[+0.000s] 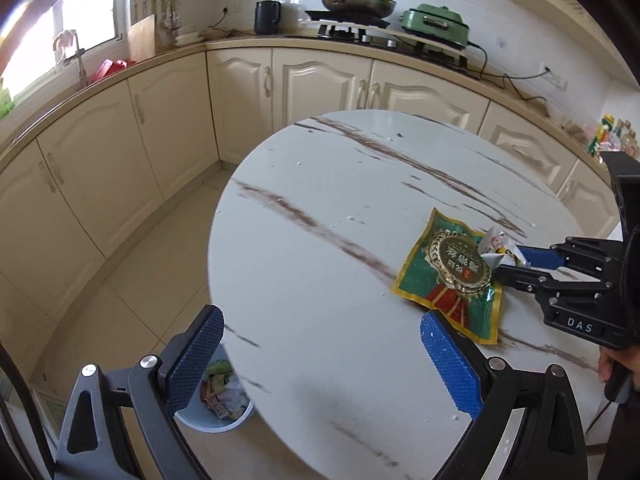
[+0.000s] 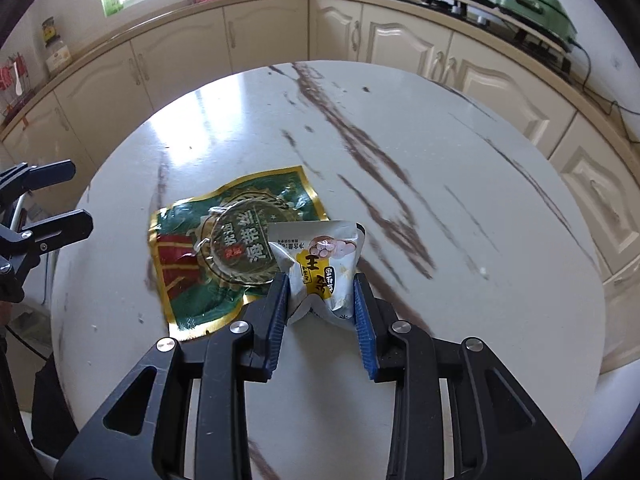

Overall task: Collect trash
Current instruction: 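Grasp the silver-yellow snack packet with the right gripper while the left grasps the green-gold packet, then carry both packets over the blue bin and open both grippers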

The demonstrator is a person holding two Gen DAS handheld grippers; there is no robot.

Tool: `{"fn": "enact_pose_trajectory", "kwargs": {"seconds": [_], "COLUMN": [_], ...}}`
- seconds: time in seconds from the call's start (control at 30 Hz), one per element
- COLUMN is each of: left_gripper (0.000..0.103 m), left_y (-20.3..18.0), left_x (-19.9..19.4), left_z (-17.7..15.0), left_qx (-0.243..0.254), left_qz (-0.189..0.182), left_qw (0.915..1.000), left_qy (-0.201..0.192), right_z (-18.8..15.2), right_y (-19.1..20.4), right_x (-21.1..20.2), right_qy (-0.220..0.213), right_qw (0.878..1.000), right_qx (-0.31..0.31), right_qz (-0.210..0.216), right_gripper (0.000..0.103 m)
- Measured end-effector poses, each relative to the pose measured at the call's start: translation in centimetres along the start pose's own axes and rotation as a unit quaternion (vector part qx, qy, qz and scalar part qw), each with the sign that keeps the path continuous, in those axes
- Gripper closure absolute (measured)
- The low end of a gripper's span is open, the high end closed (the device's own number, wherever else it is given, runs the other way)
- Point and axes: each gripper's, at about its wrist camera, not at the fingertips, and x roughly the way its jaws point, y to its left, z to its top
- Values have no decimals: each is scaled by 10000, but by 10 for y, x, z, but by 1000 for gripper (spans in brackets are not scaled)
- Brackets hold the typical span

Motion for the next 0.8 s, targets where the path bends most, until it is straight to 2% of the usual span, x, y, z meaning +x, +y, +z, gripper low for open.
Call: {"fn": "enact_pose_trajectory", "kwargs": {"seconds": [0.3, 0.43, 0.57, 0.6, 0.67, 0.8], "left_gripper": [6, 6, 11, 14, 39, 63], "left_y": [73, 101, 125, 131, 137, 141], "left_x": [-2, 1, 6, 8, 11, 8], "left_z": [-13, -17, -19, -19, -19, -17], "left_qx": [-628, -940, -1197, -1237, -1249, -1056], "left_qz": [-84, -386, -663, -727, -940, -1052], "left_qw": [9980, 9948, 9906, 9897, 9877, 9888], "left_qy": [57, 18, -16, -17, 47, -65], "right_z": [38, 46, 51, 51, 51, 51], "right_y": [102, 127, 142, 144, 148, 148], "right_x": [31, 38, 43, 44, 44, 44], "right_qy": [86, 76, 46, 43, 26, 3], "right_qw": [9956, 9939, 9930, 9930, 9930, 9940], "right_qx": [-754, -854, -931, -898, -941, -847], "right_qz": [544, 688, 727, 762, 714, 687], "right_gripper": [72, 72, 72, 72, 72, 72]}}
